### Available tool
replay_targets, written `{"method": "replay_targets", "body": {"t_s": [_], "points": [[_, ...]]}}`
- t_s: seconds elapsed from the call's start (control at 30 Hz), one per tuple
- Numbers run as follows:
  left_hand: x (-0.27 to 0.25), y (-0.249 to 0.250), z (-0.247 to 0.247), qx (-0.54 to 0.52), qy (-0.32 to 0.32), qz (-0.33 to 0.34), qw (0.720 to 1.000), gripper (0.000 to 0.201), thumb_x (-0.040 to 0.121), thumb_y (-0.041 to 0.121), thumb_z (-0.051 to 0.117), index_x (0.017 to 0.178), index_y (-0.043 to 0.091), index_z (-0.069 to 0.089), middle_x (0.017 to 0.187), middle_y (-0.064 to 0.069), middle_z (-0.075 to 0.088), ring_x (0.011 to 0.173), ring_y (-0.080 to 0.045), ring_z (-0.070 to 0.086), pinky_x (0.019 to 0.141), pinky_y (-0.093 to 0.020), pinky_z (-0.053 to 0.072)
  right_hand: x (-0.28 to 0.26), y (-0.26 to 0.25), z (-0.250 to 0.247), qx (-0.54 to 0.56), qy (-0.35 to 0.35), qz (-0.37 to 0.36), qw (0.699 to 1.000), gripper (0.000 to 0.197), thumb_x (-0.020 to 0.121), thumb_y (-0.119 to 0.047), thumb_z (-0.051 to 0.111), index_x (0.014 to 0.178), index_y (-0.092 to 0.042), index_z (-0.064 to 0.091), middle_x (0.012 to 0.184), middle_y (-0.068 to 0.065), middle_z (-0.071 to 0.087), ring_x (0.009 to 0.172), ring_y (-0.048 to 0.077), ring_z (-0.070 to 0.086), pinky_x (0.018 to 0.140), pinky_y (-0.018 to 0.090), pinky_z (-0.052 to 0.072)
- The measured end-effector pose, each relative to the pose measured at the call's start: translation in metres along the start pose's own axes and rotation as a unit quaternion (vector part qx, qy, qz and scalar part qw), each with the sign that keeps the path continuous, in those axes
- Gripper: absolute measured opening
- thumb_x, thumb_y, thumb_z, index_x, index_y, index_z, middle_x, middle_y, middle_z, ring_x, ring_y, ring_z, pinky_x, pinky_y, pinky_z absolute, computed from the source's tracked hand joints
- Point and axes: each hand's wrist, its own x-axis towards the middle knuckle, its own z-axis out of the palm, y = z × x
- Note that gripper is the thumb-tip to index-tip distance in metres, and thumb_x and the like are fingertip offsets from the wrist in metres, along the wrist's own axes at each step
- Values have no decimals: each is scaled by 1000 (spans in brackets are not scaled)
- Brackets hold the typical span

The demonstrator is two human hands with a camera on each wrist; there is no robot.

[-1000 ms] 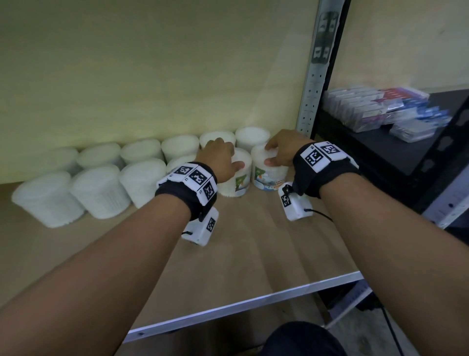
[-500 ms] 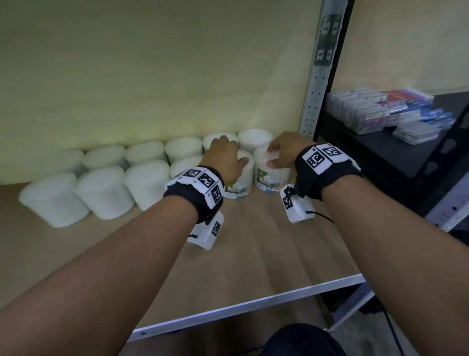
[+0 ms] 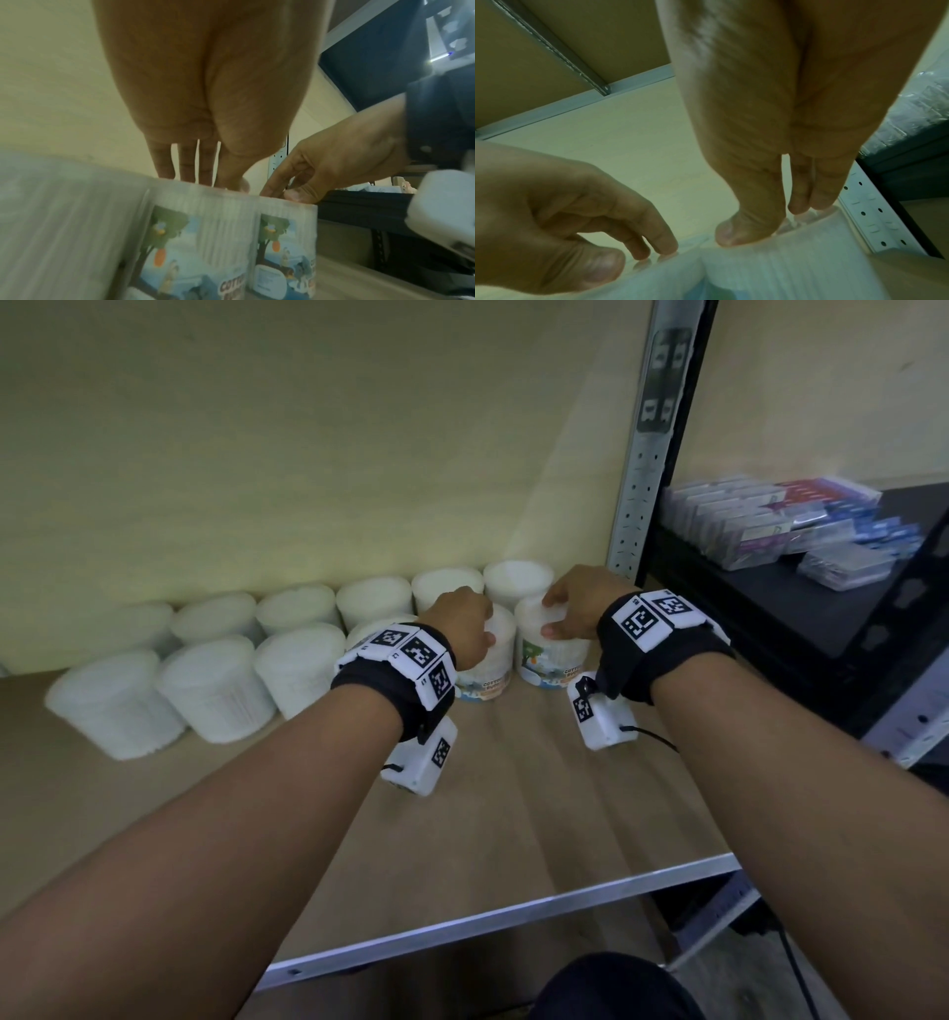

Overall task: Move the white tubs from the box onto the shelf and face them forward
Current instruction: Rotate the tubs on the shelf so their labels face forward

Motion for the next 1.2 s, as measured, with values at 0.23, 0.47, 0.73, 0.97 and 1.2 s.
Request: {"method": "replay_targets", "body": {"t_s": [0.23,0.47,0.73,0.97,1.2], "points": [[-4,-4,-7,-35,-15,14,999,47,94,10,52,140,11,43,148,-7,39,135,-23,39,107,-27,31,0,0,1,6,1,2,1000,54,87,-32,68,135,-12,55,140,6,51,128,25,50,103,31,39],[-4,-7,-9,-42,-11,21,999,45,92,13,56,136,13,49,144,-7,44,131,-23,44,104,-27,34,0,0,2,-2,-2,1,1000,54,88,-32,67,136,-12,54,142,5,49,129,24,48,104,30,39],[-8,-9,-10,-48,-24,24,998,46,93,17,56,138,14,47,147,-6,40,134,-23,41,107,-28,32,-7,-2,2,-19,-6,0,1000,56,89,-36,64,138,-11,51,144,6,46,130,25,47,105,32,39],[-24,-5,-8,-68,-23,24,997,47,91,17,59,137,16,49,146,-4,42,133,-22,42,107,-27,34,-25,0,3,-22,-18,3,1000,60,88,-37,64,140,-12,49,146,6,46,132,25,46,108,33,37],[-55,4,-7,-79,-37,36,996,46,92,18,58,137,16,48,145,-3,41,134,-21,42,107,-26,33,-58,1,4,-23,-26,6,999,59,90,-37,62,141,-11,47,144,9,46,131,26,46,109,33,37]]}}
